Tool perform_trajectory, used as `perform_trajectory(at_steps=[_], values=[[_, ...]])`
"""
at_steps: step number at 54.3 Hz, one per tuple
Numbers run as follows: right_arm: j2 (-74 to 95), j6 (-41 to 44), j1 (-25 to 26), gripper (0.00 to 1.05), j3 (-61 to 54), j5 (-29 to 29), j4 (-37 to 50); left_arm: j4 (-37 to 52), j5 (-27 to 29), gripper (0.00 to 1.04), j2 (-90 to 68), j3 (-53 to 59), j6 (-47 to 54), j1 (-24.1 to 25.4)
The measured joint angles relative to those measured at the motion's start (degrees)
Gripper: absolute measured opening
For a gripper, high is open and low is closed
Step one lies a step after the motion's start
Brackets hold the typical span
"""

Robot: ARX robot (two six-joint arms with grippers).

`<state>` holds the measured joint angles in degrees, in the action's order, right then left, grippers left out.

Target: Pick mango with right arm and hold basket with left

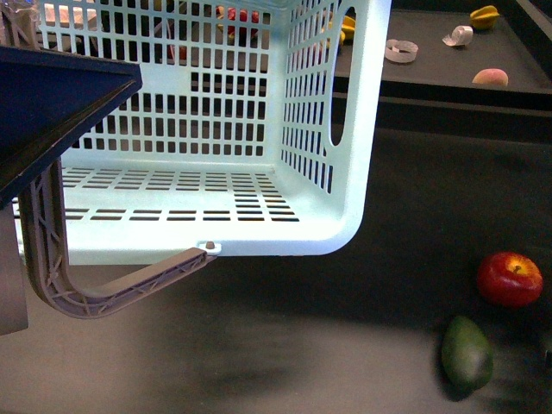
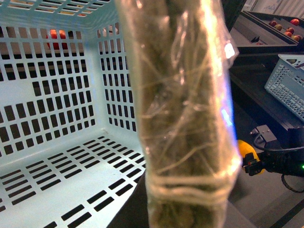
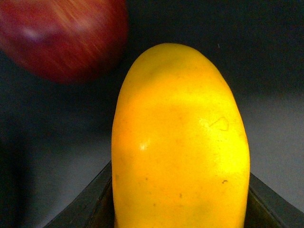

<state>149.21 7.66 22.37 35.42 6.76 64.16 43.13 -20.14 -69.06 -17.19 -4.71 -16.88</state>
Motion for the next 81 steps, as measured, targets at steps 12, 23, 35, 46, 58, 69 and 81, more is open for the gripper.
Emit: perform_trajectory(at_steps=[12,23,35,46,58,69,81], values=[[-17.09,-4.13,-4.37,0.54,-8.22,4.66,-3.1,0.0,0.0,0.08,0.0,0.0,0.0,0.0],[-38.16,-9.6,-10.36,0.54,-13.68,11.17,-13.99,0.0,0.0,0.08,0.0,0.0,0.0,0.0],[-66.45,-17.22,-21.4,0.54,-13.68,16.41,-29.0,0.0,0.02,0.08,0.0,0.0,0.0,0.0],[-77.05,-20.04,-31.63,0.54,-10.58,16.02,-34.99,0.0,0.0,0.08,0.0,0.0,0.0,0.0],[-72.65,-22.47,-43.87,0.54,-4.42,8.35,-34.64,0.0,0.0,0.08,0.0,0.0,0.0,0.0],[-64.35,-24.46,-51.52,0.53,1.31,3.65,-33.77,0.0,0.0,0.08,0.0,0.0,0.0,0.0],[-55.52,-24.92,-56.7,0.53,9.25,-1.22,-33.57,0.0,-0.02,0.08,0.0,0.0,-0.02,0.0]])
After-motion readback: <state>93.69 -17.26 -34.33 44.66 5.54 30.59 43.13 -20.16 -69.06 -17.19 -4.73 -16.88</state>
